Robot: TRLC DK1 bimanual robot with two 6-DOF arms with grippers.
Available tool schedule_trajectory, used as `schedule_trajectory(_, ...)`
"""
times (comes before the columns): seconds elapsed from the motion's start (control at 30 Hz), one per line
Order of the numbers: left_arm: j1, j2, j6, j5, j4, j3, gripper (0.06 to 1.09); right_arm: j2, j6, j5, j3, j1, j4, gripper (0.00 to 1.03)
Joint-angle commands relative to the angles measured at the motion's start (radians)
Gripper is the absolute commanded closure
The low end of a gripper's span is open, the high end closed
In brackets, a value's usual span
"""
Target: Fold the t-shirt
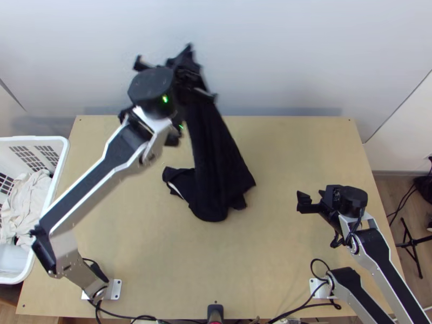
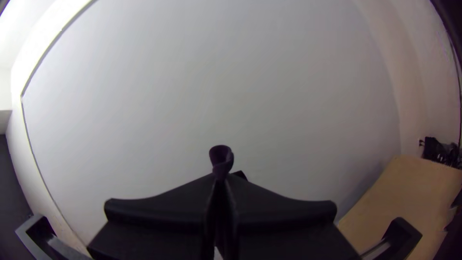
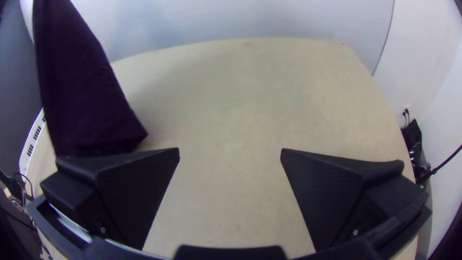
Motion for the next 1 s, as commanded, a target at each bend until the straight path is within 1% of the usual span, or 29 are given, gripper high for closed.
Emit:
schedule_trajectory(0.0, 0.345, -0.041, -0.156, 0.075, 0.036, -0.325, 1.05, 0.006, -0.001, 0.0, -0.005, 0.0, 0.017, 0.05)
schedule_trajectory(0.07, 0.463, -0.057, -0.172, 0.135, 0.07, -0.399, 1.05, 0.008, 0.002, 0.0, -0.005, 0.001, 0.018, 0.05)
schedule_trajectory(0.17, 0.626, -0.063, -0.19, 0.195, 0.084, -0.455, 1.05, 0.014, 0.014, 0.0, -0.006, 0.008, 0.023, 0.05)
schedule_trajectory(0.27, 0.73, -0.081, -0.204, 0.25, 0.082, -0.537, 1.05, 0.035, 0.025, 0.0, -0.012, 0.026, 0.043, 0.05)
schedule_trajectory(0.33, 0.763, -0.1, -0.215, 0.287, 0.082, -0.61, 1.05, 0.063, 0.036, 0.0, -0.012, 0.047, 0.063, 0.05)
schedule_trajectory(0.37, 0.77, -0.116, -0.238, 0.298, 0.072, -0.649, 0.92, 0.075, 0.041, 0.0, -0.011, 0.06, 0.072, 0.05)
schedule_trajectory(0.4, 0.775, -0.136, -0.281, 0.307, 0.046, -0.692, 0.59, 0.089, 0.042, 0.0, -0.008, 0.078, 0.08, 0.05)
schedule_trajectory(0.43, 0.773, -0.164, -0.304, 0.353, 0.01, -0.728, 0.15, 0.103, 0.042, 0.0, -0.003, 0.098, 0.083, 0.05)
schedule_trajectory(0.47, 0.769, -0.196, -0.321, 0.393, -0.007, -0.765, 0.1, 0.118, 0.042, 0.0, 0.003, 0.113, 0.084, 0.05)
schedule_trajectory(0.57, 0.724, -0.276, -0.353, 0.402, -0.03, -0.848, 0.1, 0.16, 0.039, 0.0, 0.023, 0.15, 0.083, 0.05)
schedule_trajectory(0.67, 0.684, -0.331, -0.382, 0.402, -0.126, -0.868, 0.1, 0.184, 0.036, 0.0, 0.032, 0.178, 0.072, 0.05)
schedule_trajectory(0.77, 0.669, -0.4, -0.439, 0.404, -0.212, -0.891, 0.1, 0.189, 0.039, -0.006, 0.035, 0.219, 0.061, 0.05)
schedule_trajectory(0.87, 0.638, -0.489, -0.442, 0.405, -0.22, -0.951, 0.1, 0.229, 0.042, -0.035, 0.049, 0.25, 0.068, 0.05)
schedule_trajectory(0.97, 0.621, -0.552, -0.44, 0.408, -0.226, -0.995, 0.1, 0.324, 0.041, -0.05, 0.094, 0.256, 0.097, 0.05)
